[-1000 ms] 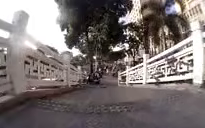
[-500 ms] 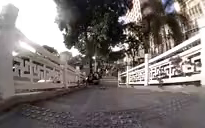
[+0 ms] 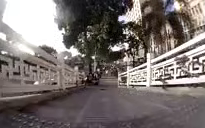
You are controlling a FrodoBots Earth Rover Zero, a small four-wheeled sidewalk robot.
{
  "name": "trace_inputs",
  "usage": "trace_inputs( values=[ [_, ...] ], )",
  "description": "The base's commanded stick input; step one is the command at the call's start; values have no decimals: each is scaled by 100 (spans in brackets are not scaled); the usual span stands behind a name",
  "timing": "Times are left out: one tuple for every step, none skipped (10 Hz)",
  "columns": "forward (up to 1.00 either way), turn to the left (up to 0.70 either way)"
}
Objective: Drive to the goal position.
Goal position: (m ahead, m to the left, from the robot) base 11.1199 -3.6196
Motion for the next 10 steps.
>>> trace_inputs(
  values=[
    [45,2],
    [45,2],
    [45,1],
    [45,1],
    [45,2],
    [45,1],
    [45,2],
    [45,1],
    [45,1],
    [45,1]
  ],
)
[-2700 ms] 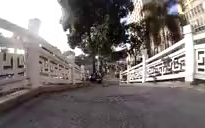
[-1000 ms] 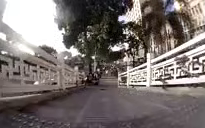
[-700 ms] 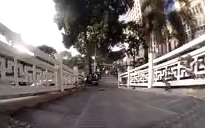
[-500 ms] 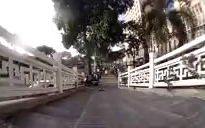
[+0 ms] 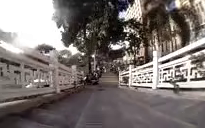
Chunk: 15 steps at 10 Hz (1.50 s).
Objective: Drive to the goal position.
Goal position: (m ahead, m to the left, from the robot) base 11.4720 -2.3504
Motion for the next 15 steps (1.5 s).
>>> trace_inputs(
  values=[
    [45,1],
    [45,1],
    [45,0],
    [45,1],
    [45,0],
    [45,0],
    [45,0],
    [45,1],
    [45,1],
    [45,1],
    [45,2],
    [45,2],
    [45,2],
    [45,2],
    [45,2]
  ],
)
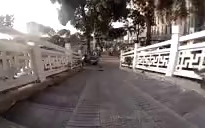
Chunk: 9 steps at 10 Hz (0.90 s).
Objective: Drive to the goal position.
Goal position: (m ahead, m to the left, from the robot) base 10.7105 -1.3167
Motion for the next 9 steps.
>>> trace_inputs(
  values=[
    [45,2],
    [45,2],
    [45,2],
    [45,2],
    [45,2],
    [45,2],
    [45,2],
    [45,2],
    [45,2]
  ],
)
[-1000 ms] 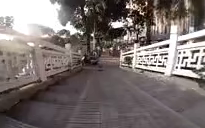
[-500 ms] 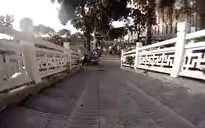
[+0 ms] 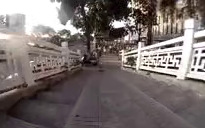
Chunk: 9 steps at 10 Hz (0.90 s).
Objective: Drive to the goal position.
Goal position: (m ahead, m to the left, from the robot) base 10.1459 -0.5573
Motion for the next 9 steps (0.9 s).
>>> trace_inputs(
  values=[
    [45,2],
    [45,2],
    [45,2],
    [45,2],
    [45,2],
    [45,2],
    [45,2],
    [45,2],
    [45,2]
  ],
)
